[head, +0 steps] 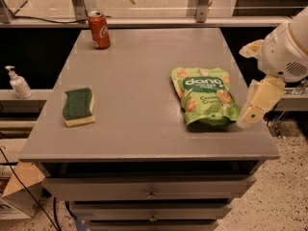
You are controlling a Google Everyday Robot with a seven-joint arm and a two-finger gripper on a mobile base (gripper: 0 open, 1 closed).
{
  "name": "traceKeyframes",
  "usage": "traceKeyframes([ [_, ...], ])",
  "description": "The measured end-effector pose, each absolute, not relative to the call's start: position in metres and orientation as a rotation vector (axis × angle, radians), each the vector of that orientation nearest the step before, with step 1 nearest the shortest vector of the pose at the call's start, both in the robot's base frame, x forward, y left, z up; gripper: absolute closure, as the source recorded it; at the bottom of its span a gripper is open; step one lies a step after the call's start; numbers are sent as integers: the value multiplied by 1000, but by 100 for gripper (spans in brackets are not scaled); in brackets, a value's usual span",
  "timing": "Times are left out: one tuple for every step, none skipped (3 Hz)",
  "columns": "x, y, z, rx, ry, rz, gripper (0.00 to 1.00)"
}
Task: Pick green rice chip bag
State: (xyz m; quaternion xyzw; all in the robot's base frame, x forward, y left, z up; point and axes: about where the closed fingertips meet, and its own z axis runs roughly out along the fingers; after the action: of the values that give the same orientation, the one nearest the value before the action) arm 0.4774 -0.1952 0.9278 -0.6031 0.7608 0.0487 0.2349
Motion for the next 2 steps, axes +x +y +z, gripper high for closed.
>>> traceKeyframes([
  [479,-192,924,-1597,2062,209,0],
  [495,-167,906,-1504,2019,340,0],
])
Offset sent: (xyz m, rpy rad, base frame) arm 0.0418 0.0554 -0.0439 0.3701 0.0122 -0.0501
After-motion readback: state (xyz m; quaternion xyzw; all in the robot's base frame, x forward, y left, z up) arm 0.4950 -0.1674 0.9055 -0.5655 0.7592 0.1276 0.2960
